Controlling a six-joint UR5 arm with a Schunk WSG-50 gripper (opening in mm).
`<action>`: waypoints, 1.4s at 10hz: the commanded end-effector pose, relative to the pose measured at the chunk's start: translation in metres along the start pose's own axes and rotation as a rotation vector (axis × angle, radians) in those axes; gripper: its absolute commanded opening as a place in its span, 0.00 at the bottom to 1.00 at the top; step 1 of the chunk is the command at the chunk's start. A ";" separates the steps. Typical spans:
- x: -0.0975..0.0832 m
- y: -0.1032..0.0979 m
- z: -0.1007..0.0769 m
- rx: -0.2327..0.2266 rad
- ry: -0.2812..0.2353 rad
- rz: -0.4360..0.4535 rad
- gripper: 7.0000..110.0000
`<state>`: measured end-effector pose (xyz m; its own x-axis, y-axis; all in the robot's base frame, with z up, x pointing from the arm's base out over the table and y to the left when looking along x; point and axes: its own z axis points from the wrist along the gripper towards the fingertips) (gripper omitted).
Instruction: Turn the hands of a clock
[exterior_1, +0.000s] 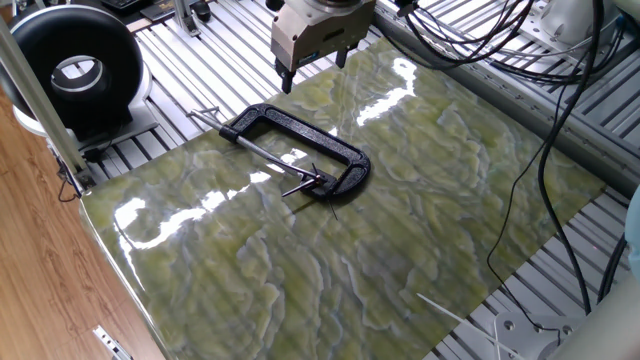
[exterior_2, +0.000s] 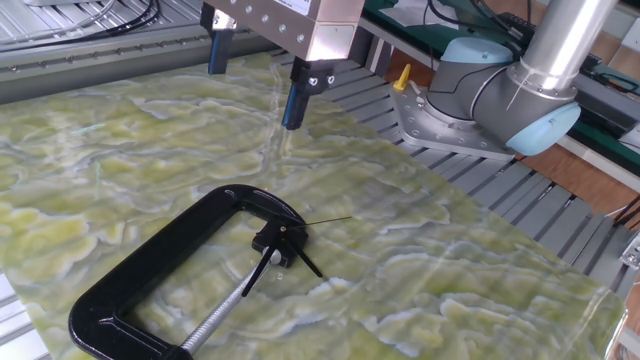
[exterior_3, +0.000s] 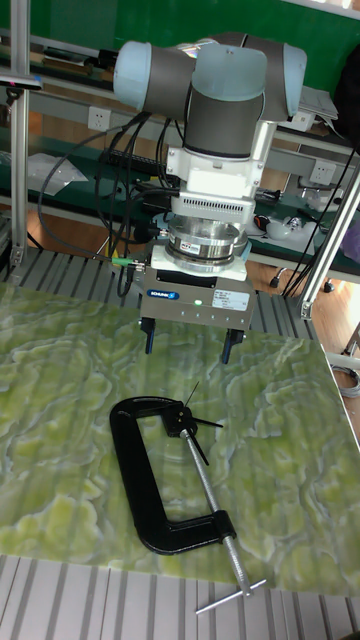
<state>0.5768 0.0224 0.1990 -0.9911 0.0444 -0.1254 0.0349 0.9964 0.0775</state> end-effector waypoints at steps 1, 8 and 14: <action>0.005 0.004 0.000 -0.016 0.021 0.008 0.00; 0.008 0.000 0.004 0.021 0.027 -0.013 0.00; -0.005 0.003 0.011 0.007 -0.020 -0.012 0.00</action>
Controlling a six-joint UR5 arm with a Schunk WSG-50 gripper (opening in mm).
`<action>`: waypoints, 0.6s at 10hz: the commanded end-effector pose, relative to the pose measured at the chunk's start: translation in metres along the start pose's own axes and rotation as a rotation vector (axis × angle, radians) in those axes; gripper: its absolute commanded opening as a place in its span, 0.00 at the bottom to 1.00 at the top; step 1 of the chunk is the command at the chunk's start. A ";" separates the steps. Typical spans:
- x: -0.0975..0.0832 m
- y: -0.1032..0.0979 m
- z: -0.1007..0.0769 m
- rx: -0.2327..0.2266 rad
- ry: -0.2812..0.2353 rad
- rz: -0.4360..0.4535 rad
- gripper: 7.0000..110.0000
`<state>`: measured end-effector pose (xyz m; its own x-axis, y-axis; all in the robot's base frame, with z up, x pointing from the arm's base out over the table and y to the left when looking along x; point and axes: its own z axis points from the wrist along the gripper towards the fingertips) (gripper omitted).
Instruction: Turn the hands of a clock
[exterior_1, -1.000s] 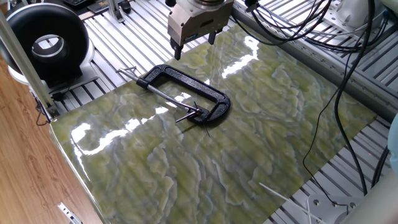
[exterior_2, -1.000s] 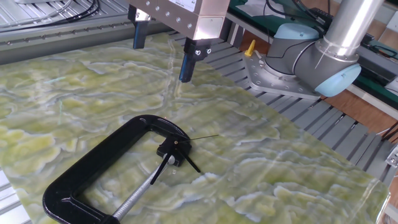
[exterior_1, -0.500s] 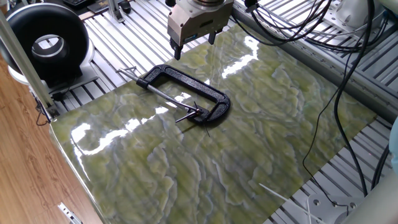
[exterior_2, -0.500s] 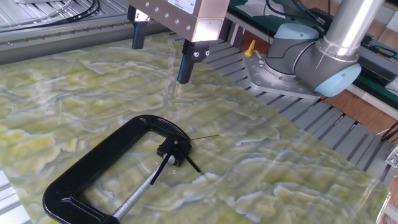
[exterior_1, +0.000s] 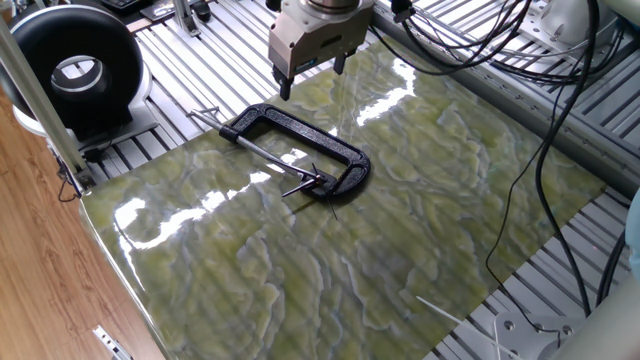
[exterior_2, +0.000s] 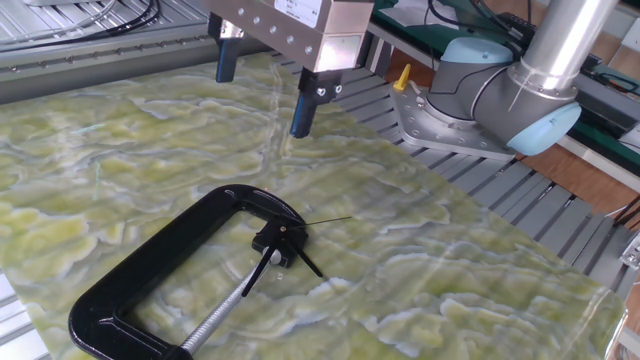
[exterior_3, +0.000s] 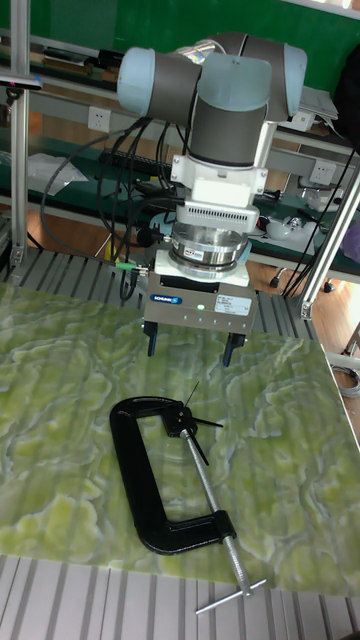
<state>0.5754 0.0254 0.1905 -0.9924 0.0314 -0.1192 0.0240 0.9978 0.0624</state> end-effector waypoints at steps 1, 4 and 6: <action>-0.008 -0.001 0.003 -0.001 -0.032 -0.002 0.00; -0.002 0.001 0.004 -0.001 -0.007 -0.023 0.00; 0.001 -0.012 0.004 0.055 0.005 -0.003 0.00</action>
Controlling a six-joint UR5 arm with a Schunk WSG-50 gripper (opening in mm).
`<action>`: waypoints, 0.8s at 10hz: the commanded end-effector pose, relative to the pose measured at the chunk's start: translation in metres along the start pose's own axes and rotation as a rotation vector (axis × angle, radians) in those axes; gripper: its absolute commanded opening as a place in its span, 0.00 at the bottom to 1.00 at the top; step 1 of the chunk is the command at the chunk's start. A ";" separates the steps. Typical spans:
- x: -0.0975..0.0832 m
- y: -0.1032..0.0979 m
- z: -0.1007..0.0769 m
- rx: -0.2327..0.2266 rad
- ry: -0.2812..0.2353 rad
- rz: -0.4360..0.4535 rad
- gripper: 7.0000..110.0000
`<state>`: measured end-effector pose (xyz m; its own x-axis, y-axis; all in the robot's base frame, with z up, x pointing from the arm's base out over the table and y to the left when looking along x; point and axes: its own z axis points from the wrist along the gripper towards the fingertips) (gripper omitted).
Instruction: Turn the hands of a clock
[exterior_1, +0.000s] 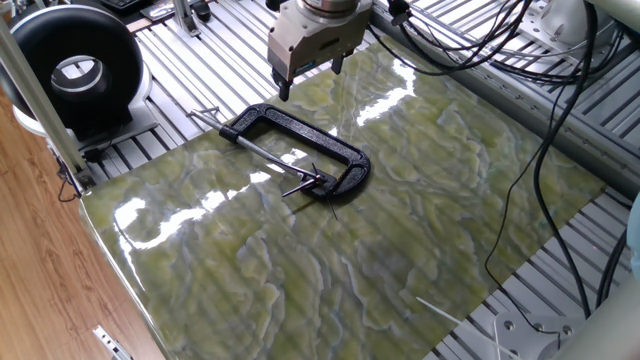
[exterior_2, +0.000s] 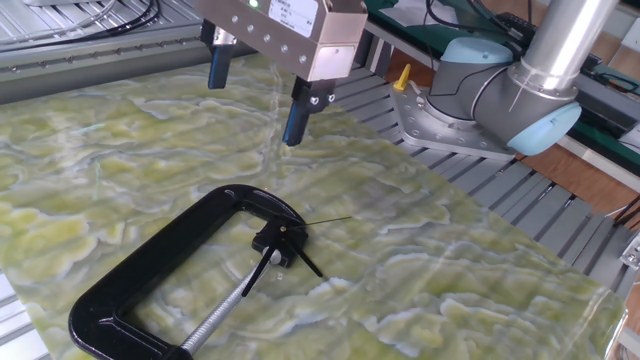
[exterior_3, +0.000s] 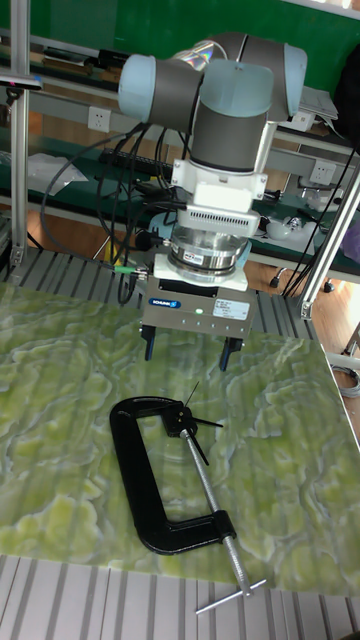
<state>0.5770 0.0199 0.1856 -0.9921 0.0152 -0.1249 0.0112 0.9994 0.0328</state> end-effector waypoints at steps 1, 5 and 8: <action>0.000 -0.007 0.000 0.029 -0.001 0.031 0.00; -0.024 0.004 -0.001 -0.012 -0.096 -0.006 0.15; -0.018 0.011 -0.001 -0.041 -0.073 0.003 0.15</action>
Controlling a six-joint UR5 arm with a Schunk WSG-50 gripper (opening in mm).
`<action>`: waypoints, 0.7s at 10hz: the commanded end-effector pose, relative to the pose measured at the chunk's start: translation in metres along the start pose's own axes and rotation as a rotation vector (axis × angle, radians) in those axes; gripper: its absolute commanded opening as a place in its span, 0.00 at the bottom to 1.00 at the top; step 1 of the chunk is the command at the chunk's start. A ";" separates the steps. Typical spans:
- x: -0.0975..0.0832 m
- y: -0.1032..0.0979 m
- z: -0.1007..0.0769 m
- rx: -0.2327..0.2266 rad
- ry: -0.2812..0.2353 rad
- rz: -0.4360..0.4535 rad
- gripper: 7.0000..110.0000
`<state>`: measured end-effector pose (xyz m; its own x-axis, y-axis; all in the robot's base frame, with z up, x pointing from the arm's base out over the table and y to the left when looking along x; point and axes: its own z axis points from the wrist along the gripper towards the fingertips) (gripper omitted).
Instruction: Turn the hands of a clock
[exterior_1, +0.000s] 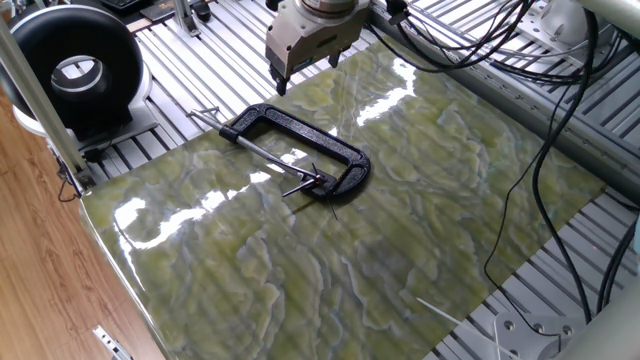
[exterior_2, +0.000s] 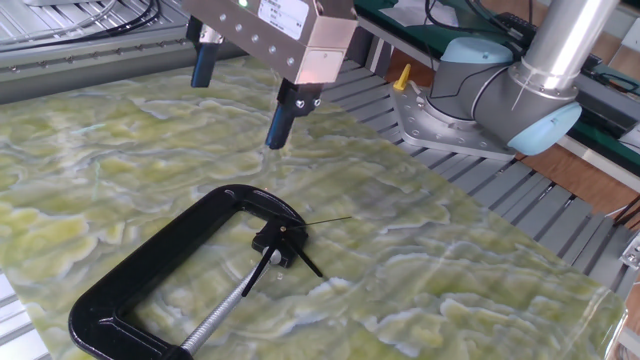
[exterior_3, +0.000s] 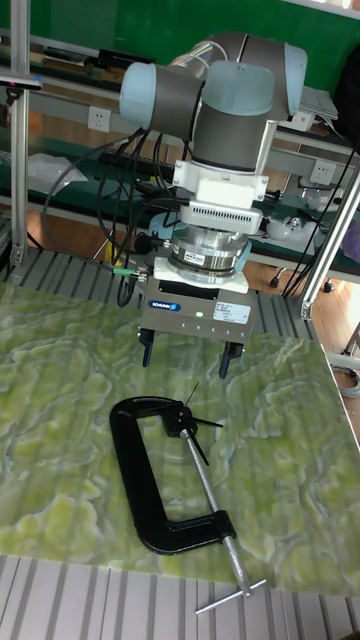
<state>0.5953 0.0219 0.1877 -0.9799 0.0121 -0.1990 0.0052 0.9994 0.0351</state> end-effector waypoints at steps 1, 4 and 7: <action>0.006 0.008 -0.001 -0.037 0.026 0.024 0.15; 0.018 0.023 -0.003 -0.086 0.084 0.211 0.00; 0.027 0.021 -0.003 -0.080 0.114 0.161 0.00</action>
<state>0.5760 0.0364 0.1852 -0.9833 0.1465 -0.1077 0.1350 0.9850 0.1077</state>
